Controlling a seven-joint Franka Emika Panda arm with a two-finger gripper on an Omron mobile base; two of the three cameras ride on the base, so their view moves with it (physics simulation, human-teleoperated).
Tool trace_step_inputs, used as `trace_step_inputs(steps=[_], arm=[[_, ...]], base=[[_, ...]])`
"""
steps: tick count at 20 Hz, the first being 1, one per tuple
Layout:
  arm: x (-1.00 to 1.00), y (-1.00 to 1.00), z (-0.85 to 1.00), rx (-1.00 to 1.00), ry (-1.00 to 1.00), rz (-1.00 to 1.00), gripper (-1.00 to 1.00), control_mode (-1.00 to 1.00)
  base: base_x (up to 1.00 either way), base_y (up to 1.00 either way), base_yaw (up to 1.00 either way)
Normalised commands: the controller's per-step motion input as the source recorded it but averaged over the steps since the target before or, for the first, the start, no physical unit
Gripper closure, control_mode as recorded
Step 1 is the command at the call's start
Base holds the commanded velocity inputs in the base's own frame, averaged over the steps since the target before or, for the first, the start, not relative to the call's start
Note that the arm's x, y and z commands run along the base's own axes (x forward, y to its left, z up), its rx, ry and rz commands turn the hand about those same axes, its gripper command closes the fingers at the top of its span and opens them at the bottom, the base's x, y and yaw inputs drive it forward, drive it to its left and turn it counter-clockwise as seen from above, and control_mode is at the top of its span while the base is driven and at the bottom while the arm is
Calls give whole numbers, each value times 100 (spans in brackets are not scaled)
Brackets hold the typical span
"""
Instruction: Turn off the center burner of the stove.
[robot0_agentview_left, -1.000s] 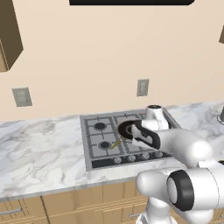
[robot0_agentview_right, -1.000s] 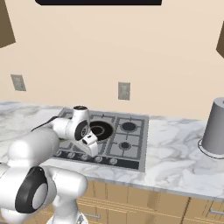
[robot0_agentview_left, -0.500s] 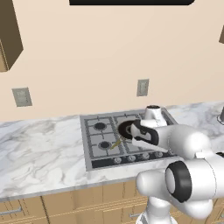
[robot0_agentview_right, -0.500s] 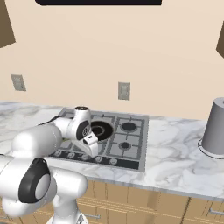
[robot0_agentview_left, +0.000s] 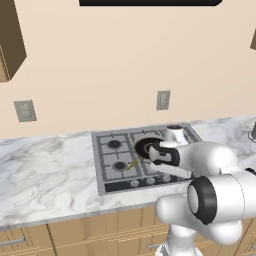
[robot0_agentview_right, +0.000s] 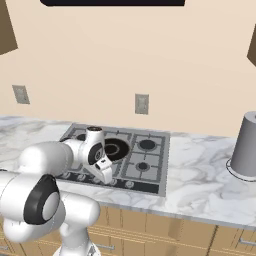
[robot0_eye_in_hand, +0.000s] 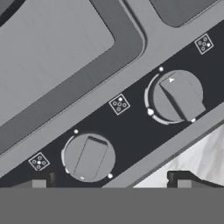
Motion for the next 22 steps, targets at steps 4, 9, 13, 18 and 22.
trace_step_inputs(steps=[4,9,13,18,22], arm=[[11,0,-11,0,0,-1,-100,-100],[13,0,-7,0,0,-1,-100,-100],[19,1,-1,0,0,-1,-100,-100],[6,7,-3,0,0,-1,-100,-100],[-3,14,0,0,0,-4,-100,-100]], base=[[0,0,0],[0,0,0],[0,0,0],[0,0,0],[0,0,0]])
